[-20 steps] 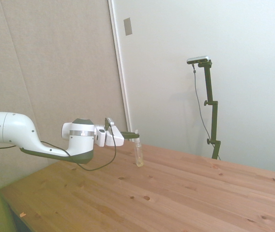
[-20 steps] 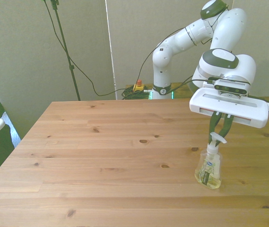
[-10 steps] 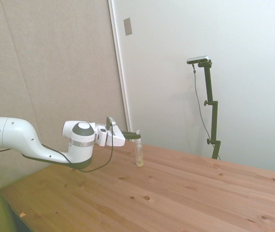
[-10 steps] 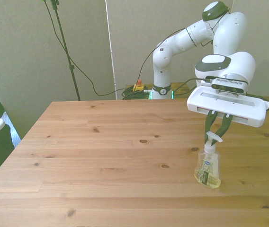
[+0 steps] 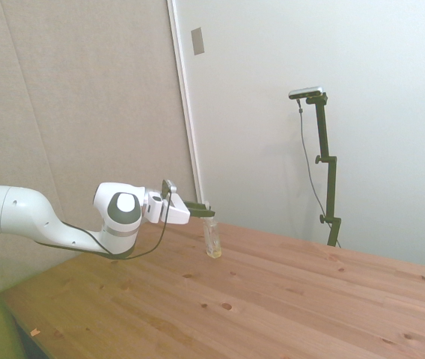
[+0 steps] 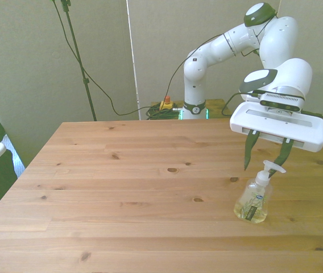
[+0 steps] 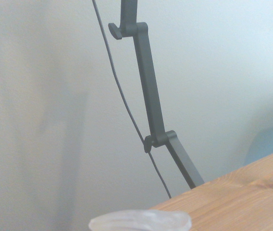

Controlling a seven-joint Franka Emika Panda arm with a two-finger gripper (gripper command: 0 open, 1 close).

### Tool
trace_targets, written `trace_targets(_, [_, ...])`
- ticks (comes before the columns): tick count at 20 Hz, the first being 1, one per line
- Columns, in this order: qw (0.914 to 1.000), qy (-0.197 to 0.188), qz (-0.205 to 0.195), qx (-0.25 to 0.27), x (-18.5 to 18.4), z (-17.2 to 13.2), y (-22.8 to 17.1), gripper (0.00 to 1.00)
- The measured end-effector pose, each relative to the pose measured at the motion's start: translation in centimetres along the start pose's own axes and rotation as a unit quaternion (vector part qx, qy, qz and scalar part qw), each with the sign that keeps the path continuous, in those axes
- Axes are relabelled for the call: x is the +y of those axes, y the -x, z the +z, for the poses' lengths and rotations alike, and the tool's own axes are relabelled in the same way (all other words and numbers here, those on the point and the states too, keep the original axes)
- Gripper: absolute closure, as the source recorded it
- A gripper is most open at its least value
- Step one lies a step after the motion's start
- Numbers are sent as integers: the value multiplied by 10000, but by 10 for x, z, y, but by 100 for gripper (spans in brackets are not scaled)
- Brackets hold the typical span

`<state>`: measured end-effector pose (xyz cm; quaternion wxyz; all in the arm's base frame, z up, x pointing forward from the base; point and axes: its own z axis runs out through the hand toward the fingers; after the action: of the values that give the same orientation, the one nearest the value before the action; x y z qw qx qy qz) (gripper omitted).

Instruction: Stand the sanitizer

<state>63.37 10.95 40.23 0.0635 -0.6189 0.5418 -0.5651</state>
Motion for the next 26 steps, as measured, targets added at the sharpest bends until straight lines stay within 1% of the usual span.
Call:
trace_targets(11, [9999, 68, -88, -77, 3, -2, 3, 0])
trace_targets(14, [9992, 247, -222, -215, 4, -6, 9, 0])
trace_targets(17, [9967, 512, -363, -520, -2, -18, 9, 0])
trace_targets(19, [9933, 707, -433, -805, -7, -28, 1, 0])
trace_targets(22, [9852, 1023, -552, -1262, -10, -38, -23, 0])
trace_targets(24, [9774, 1232, -665, -1582, -10, -39, -39, 0])
trace_targets(26, [9677, 1428, -815, -1912, -6, -38, -50, 0])
